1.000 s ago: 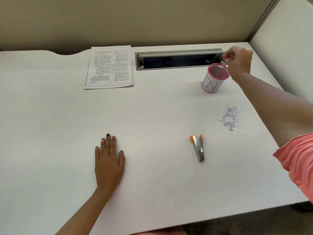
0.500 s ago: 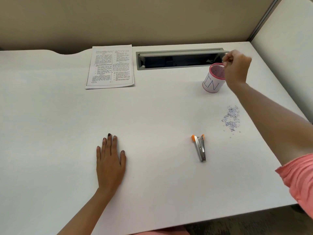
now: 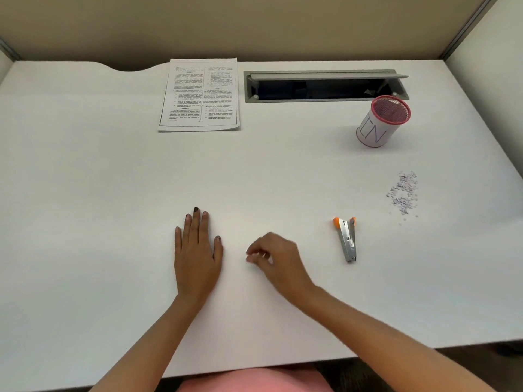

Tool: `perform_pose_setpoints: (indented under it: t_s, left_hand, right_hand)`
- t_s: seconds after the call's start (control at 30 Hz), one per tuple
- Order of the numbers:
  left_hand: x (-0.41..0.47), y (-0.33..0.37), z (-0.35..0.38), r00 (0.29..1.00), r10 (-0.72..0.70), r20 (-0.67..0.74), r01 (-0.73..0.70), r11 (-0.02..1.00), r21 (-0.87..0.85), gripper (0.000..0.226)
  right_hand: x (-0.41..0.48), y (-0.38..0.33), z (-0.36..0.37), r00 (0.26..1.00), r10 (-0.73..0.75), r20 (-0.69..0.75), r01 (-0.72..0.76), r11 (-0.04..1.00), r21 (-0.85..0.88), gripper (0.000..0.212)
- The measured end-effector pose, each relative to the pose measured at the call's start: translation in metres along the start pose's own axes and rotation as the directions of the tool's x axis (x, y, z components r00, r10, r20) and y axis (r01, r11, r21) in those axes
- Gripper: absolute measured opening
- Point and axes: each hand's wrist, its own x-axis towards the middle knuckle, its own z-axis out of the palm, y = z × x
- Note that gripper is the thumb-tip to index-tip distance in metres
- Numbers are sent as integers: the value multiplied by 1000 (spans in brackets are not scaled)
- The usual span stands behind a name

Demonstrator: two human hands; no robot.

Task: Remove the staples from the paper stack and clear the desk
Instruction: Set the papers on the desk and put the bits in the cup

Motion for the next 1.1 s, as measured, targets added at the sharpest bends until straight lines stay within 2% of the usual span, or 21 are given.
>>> perform_pose_setpoints:
  t_s: [0.1,0.17,0.23,0.3,0.47,0.57,0.7,0.83,0.97,1.1]
  left_hand:
    - [0,0,0,1000,-4,3,4,1000,-7,60]
    - [0,-1,-1,1000,-4,6,4,1000,0,60]
    - [0,-1,-1,1000,-6,11,5,1000,6,60]
    - [0,-1,-1,1000,-1,12,1,1000,6,59]
    - [0,-1,-2,1000,1,9,-1,1000,5,59]
    - [0,-1,-2,1000,-1,13,1,1000,-1,60]
    - [2,2,-2,1000,8,-5,-8,1000,23,60]
    - [2,9,-1,999,45,-1,-45,999,13,58]
    - [5,20,2,995,94,16,-94,996,-10,57]
    - [13,35,5,990,138,16,-138,990,-20,55]
  right_hand:
    - [-15,-5,24,998,-32,60,36,997,-61,10]
    - [-24,-5,34,983,-178,42,183,966,-185,18]
    - [-34,0,42,926,-375,45,369,873,-319,26]
    - [-44,9,48,867,-489,95,481,774,-412,31]
    - [-51,26,48,828,-525,195,537,646,-542,38]
    - [-39,28,42,863,-481,154,467,645,-604,39]
    - [-2,33,23,932,-360,44,299,692,-657,41]
    - [41,43,-9,990,-125,-68,40,703,-710,44]
    - [72,65,-56,973,185,-141,-229,665,-711,66]
    - [79,97,-102,942,246,-227,-335,656,-677,85]
